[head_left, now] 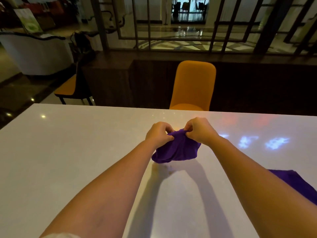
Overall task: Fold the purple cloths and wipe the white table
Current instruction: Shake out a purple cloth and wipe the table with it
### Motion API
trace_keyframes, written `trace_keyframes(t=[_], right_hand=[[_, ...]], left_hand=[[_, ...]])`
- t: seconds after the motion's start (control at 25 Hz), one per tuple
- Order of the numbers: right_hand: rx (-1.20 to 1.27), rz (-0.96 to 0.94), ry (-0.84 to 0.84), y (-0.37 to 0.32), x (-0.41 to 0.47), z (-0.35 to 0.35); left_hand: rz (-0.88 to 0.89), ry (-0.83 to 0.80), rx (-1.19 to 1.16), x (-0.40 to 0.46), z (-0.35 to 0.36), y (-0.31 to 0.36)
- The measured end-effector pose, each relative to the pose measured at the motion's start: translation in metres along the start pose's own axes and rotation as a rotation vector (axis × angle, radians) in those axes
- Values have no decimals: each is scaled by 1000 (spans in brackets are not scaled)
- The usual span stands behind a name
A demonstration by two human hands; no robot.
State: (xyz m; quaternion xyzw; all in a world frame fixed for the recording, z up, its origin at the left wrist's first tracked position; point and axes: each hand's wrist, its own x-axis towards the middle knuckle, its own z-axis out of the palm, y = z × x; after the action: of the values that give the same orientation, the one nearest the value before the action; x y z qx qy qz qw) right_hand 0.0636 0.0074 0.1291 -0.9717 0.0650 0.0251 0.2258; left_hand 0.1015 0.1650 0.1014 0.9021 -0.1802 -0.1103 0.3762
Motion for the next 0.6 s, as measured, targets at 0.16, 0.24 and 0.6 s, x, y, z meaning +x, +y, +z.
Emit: trace_keyframes(t=[0.16,0.24,0.6], right_hand=[[25,47,-112,19,3,48],[44,53,-141,32,4,79],[-79,199,71,22,-13,173]], left_hand=[[-50,-72,29,4,31,-38],[-86,-92,75,3,51,-61],[32,71,122,-32,35,-153]])
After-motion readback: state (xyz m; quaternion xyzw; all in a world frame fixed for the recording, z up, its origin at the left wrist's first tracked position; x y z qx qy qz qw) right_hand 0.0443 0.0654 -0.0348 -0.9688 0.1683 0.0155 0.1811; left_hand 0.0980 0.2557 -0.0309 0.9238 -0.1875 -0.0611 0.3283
